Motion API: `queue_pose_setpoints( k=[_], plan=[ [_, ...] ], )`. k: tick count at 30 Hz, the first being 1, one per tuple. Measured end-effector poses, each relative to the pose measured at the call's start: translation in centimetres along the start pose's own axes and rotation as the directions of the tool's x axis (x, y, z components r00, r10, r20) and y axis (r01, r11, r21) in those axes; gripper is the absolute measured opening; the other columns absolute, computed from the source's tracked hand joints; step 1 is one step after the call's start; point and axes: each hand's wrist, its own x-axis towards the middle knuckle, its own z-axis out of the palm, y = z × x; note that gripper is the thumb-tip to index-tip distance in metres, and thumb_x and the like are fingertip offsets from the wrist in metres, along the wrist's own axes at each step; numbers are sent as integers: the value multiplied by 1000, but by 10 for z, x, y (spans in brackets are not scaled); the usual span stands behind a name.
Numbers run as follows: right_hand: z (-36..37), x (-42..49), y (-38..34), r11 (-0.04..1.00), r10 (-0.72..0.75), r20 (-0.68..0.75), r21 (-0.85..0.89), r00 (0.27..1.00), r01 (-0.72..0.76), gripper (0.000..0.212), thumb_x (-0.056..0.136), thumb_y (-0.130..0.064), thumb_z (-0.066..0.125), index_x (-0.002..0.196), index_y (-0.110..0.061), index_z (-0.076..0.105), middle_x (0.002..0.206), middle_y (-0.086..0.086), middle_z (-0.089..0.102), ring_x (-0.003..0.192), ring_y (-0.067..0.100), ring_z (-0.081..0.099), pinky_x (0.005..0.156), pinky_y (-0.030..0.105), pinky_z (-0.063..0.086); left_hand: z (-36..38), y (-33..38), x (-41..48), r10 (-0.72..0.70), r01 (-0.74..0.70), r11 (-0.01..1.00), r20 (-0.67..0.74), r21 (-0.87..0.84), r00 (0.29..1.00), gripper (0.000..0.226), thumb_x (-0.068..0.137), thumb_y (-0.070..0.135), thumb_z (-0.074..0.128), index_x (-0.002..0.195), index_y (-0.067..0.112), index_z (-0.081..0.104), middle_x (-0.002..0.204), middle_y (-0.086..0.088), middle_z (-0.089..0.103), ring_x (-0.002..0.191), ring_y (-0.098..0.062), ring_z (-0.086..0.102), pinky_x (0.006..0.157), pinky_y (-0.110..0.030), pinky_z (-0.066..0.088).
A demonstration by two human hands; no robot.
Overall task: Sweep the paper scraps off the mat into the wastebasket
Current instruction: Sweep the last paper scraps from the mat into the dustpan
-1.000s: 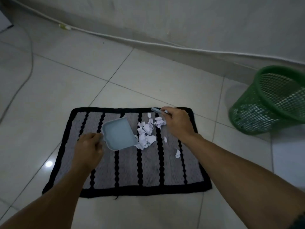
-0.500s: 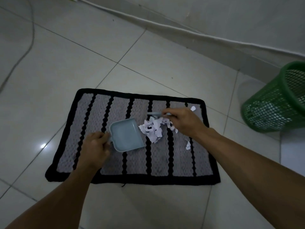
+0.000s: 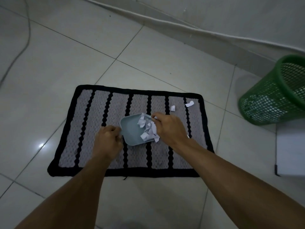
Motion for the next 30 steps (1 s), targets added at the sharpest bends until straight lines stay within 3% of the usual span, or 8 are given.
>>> queue_pose_setpoints(
  k=[3,7,15,18,22,25,27,30],
  plan=[
    [-10,-8,-3,997,-26,-53,66,998,29,15,97,-13,52,95,-10,67,63,7,64,49,20,54,44,32,42,1,-2,1,7,-7,1000,19,-8,1000,46,74,21,34,96,1,69,86,-19,67,75,-38,56,66,-45,49],
    [-19,-8,5,995,80,-167,79,983,-67,17,97,-17,54,101,-12,69,60,6,63,48,21,54,44,34,43,1,-6,5,40,-40,999,51,-7,998,54,74,29,30,99,1,69,89,-19,68,79,-39,58,70,-49,49],
    [8,-18,-21,995,54,-2,85,999,-54,20,97,-6,48,89,-10,66,61,4,61,50,18,52,46,35,43,-10,-8,9,76,-77,997,84,9,994,39,72,13,45,101,2,70,90,-19,68,82,-41,56,70,-47,51],
    [-7,-25,-21,989,58,-113,142,992,-42,17,98,-12,52,96,-14,68,59,2,61,45,13,50,41,31,38,-12,-11,11,87,-89,996,103,7,991,39,72,13,47,101,3,71,92,-19,69,83,-41,57,72,-47,50],
    [-23,-36,1,964,267,-279,80,922,-255,16,99,-18,52,93,-13,67,55,-2,55,42,11,44,39,27,30,-13,-13,12,123,-126,992,131,16,984,37,68,10,49,96,3,72,91,-19,70,81,-41,57,69,-48,52],
    [-14,-47,0,922,372,-235,-23,898,-388,25,100,-19,46,85,-11,63,58,0,58,48,15,49,47,28,35,-15,-11,13,151,-158,987,139,38,979,39,68,11,49,98,2,71,93,-19,70,83,-44,58,69,-51,52],
    [1,-50,-16,936,342,-183,-20,922,-352,24,101,-20,44,91,-13,64,61,3,62,50,17,54,50,29,42,-14,-12,12,159,-166,985,135,48,978,41,71,14,44,100,3,71,92,-19,69,83,-43,57,69,-51,52],
    [21,-47,-43,954,297,-184,21,937,-298,22,100,-17,46,90,-11,64,65,5,64,51,16,54,48,26,36,-13,-13,9,163,-169,985,124,35,979,49,74,23,34,101,5,71,90,-17,68,80,-41,56,69,-50,51]
  ],
)
